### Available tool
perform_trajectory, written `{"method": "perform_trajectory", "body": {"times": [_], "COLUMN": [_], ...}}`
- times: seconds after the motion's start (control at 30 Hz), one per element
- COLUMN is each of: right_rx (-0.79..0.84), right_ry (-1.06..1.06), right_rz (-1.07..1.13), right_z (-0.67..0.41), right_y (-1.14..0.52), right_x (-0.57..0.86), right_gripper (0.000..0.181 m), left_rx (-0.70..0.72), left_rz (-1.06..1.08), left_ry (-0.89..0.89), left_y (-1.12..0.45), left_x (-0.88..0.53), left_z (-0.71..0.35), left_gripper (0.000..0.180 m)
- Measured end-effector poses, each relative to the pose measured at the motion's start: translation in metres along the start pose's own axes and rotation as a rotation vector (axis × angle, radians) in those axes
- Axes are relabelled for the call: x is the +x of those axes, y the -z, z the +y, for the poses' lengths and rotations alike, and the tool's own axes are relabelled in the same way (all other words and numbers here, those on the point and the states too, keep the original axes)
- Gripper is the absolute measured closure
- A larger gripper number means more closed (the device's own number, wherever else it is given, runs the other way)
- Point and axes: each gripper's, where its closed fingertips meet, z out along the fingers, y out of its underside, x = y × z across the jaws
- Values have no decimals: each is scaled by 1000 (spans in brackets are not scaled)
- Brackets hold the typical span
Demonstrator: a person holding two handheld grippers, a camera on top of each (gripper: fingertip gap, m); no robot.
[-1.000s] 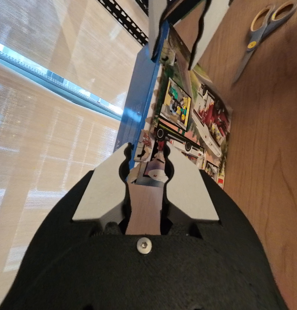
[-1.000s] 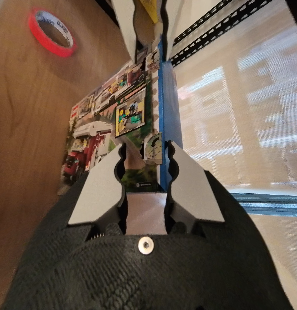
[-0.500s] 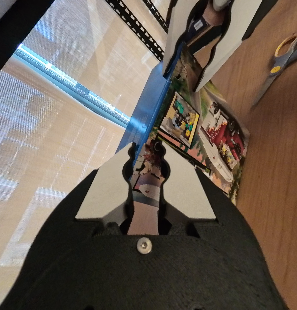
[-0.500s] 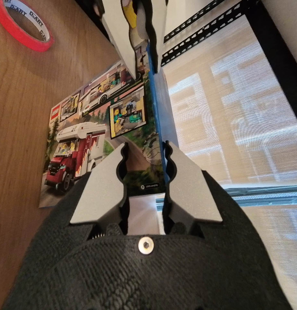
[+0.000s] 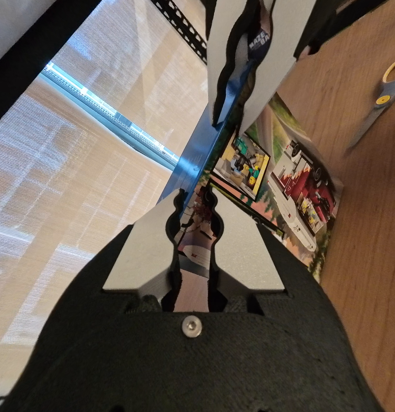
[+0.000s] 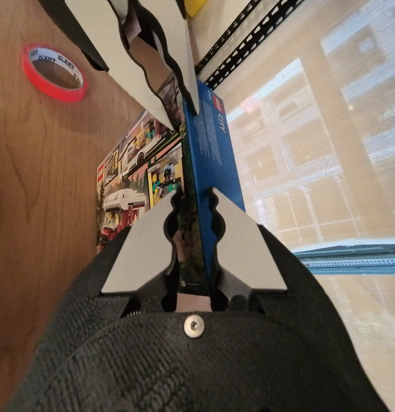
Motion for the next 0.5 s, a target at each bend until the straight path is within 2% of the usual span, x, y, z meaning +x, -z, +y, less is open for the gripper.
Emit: {"method": "perform_trajectory", "body": {"times": [0.07,0.13,0.2,0.3,0.4,0.5], "right_rx": [8,5,8,12,21,82], "right_ry": [4,14,28,23,31,107], "right_rz": [-6,-3,1,-1,-2,-32], "right_z": [0,1,1,0,0,2], "right_y": [0,0,1,1,1,5], "right_x": [0,0,-1,-1,-1,-11], "right_gripper": [158,159,158,158,156,135], "left_rx": [-16,38,68,-22,-40,-44], "left_rz": [-1,-5,4,74,68,86], "left_ry": [-31,-47,-53,-53,-84,-48], "left_y": [0,0,-2,-16,-19,-18], "left_x": [0,2,4,15,13,12], "left_z": [-2,-14,-25,-17,-15,-14], "left_gripper": [161,175,167,149,157,157]}}
